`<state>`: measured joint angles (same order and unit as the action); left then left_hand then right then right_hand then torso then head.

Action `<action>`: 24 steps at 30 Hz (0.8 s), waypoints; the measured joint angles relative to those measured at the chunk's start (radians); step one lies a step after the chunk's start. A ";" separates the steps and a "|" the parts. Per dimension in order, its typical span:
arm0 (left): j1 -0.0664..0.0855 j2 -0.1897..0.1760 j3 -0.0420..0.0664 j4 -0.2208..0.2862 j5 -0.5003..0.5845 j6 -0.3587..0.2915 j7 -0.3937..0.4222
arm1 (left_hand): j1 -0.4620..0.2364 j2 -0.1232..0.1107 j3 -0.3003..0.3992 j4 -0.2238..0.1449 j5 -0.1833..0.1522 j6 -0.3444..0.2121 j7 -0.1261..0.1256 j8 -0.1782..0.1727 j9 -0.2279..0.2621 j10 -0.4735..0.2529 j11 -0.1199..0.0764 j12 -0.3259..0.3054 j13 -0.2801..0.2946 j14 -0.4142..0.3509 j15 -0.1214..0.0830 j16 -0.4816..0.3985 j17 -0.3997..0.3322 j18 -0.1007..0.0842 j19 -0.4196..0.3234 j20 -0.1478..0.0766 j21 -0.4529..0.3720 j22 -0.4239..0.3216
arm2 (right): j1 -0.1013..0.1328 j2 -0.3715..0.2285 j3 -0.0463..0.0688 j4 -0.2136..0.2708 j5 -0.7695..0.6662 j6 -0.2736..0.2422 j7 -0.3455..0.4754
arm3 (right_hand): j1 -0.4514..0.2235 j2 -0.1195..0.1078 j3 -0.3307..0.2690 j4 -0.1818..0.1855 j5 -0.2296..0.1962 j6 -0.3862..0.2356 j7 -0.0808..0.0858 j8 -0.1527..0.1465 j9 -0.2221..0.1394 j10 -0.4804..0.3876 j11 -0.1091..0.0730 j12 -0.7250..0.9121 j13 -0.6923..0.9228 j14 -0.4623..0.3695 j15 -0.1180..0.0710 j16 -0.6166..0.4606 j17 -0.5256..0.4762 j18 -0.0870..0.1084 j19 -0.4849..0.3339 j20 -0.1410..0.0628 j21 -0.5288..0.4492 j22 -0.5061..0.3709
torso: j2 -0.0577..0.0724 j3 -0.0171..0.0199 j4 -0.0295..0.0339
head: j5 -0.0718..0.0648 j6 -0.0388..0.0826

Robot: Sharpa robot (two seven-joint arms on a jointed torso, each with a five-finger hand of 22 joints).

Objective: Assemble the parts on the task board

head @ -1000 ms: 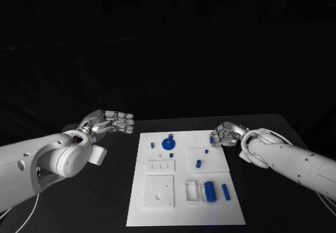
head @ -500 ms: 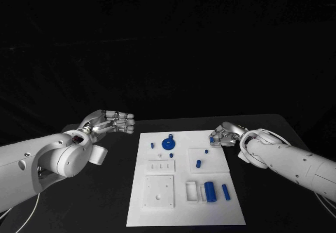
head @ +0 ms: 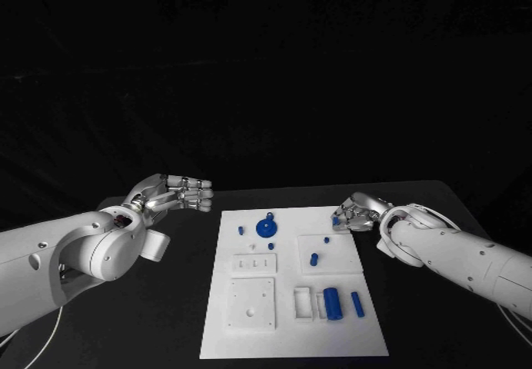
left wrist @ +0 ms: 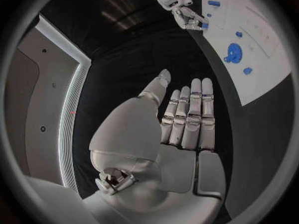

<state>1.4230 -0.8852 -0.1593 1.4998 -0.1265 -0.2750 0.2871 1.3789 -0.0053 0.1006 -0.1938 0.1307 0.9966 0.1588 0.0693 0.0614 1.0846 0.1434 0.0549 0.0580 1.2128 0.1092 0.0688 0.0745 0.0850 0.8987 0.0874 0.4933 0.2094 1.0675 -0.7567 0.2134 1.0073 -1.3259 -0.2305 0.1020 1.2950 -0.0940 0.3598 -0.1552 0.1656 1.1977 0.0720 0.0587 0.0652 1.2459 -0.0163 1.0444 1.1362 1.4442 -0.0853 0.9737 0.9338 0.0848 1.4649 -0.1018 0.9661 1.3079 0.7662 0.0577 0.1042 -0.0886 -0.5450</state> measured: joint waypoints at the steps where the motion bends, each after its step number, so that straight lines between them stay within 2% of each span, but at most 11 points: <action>1: 0.000 0.000 0.000 0.000 0.000 0.000 0.000 | 0.000 0.000 0.000 0.000 0.000 0.000 0.000 0.000 0.000 0.000 0.000 0.000 0.000 0.000 0.000 0.000 0.000 0.000 0.000 0.000 0.000 0.000 | 0.000 0.000 0.000 0.002 0.000 -0.004 0.000 | -0.001 0.001 0.001 0.001 0.000 0.007 -0.002 0.000 0.000 0.002 -0.001 0.000 0.001 0.000 -0.003 0.000 0.001 0.000 0.000 0.000 0.000 0.000 | 0.000 0.0000 0.0000 | 0.000 0.000; 7: 0.000 0.000 0.000 0.000 0.000 0.000 0.000 | 0.000 0.000 0.000 0.000 0.000 0.000 0.000 0.000 0.000 0.000 0.000 0.000 0.000 0.000 0.000 0.000 0.000 0.000 0.000 0.000 0.004 0.000 | 0.000 -0.001 0.002 0.026 0.004 -0.040 -0.003 | -0.002 0.008 0.002 -0.001 0.000 0.018 0.001 0.000 0.000 0.005 -0.005 0.000 0.004 0.001 -0.004 0.000 0.004 0.000 0.001 -0.006 0.004 0.000 | 0.000 -0.0007 -0.0005 | 0.003 -0.001; 14: 0.000 0.000 0.000 0.000 -0.001 0.000 -0.003 | 0.000 0.000 0.000 0.000 0.000 0.000 0.000 0.000 0.000 0.007 -0.007 0.000 0.000 0.001 0.000 0.000 0.000 0.000 0.000 0.000 0.008 0.000 | 0.001 -0.010 0.027 0.087 0.008 -0.079 -0.023 | -0.002 0.010 0.004 -0.002 0.001 0.019 0.001 0.001 0.000 0.005 -0.005 0.000 0.006 0.001 -0.004 0.004 0.006 0.000 0.000 -0.007 0.004 0.000 | -0.002 -0.0032 -0.0021 | 0.005 0.002; 17: 0.000 0.000 0.000 -0.001 -0.003 0.000 -0.005 | 0.000 0.000 0.000 0.000 0.000 0.000 0.000 0.000 0.000 0.012 -0.012 0.000 0.000 0.008 -0.007 0.000 0.000 0.000 0.000 0.000 0.014 0.003 | 0.002 -0.012 0.033 0.123 0.007 -0.094 -0.040 | 0.000 0.013 0.003 -0.002 0.001 0.019 0.001 0.001 0.000 0.005 -0.005 0.000 0.007 0.001 -0.004 0.004 0.006 0.000 0.000 -0.007 0.004 0.000 | -0.002 -0.0050 -0.0031 | 0.006 0.004; 20: 0.000 0.003 0.000 -0.006 -0.007 -0.002 -0.012 | -0.008 0.008 0.004 0.004 0.000 0.000 0.000 0.000 0.000 0.054 -0.021 0.000 0.000 0.035 -0.024 0.005 0.004 -0.001 0.015 -0.015 0.031 0.011 | 0.004 -0.012 0.037 0.167 0.001 -0.106 -0.064 | 0.000 0.013 0.006 -0.005 0.001 0.019 0.001 0.001 0.000 0.005 -0.005 0.000 0.007 0.001 -0.004 0.004 0.006 0.000 0.000 -0.007 0.004 0.000 | -0.003 -0.0081 -0.0042 | 0.009 0.005; 24: 0.000 0.015 -0.002 -0.015 -0.018 -0.006 -0.034 | -0.036 0.011 0.003 0.028 -0.009 0.028 -0.023 0.000 0.001 0.118 -0.045 0.000 0.000 0.085 -0.047 0.042 0.018 -0.001 0.040 -0.040 0.059 0.026 | 0.006 -0.005 0.039 0.225 -0.015 -0.117 -0.106 | 0.000 0.013 0.009 -0.008 0.001 0.019 0.001 0.001 0.000 0.005 -0.005 0.000 0.008 0.001 -0.004 0.004 0.006 0.000 0.000 -0.007 0.004 0.000 | -0.006 -0.0124 -0.0053 | 0.016 0.005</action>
<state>1.4231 -0.8698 -0.1614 1.4844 -0.1442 -0.2812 0.2536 1.3425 0.0054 0.1041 -0.1661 0.1217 1.0242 0.1357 0.0693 0.0623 1.2028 0.0981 0.0549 0.0579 1.2983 0.0620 0.1106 0.0925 0.0836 0.9388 0.0474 0.5526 0.2352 1.0736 -0.7614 0.2521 1.2327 -1.3413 -0.3475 -0.0037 1.2952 -0.0815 0.3687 -0.1631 0.1667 1.2162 0.0726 0.0596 0.0654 1.2511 -0.0213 1.0444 1.1440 1.4450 -0.0894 0.9774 0.9402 0.0847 1.4647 -0.1088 0.9702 1.3077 0.7601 0.0453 0.0989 -0.0727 -0.5404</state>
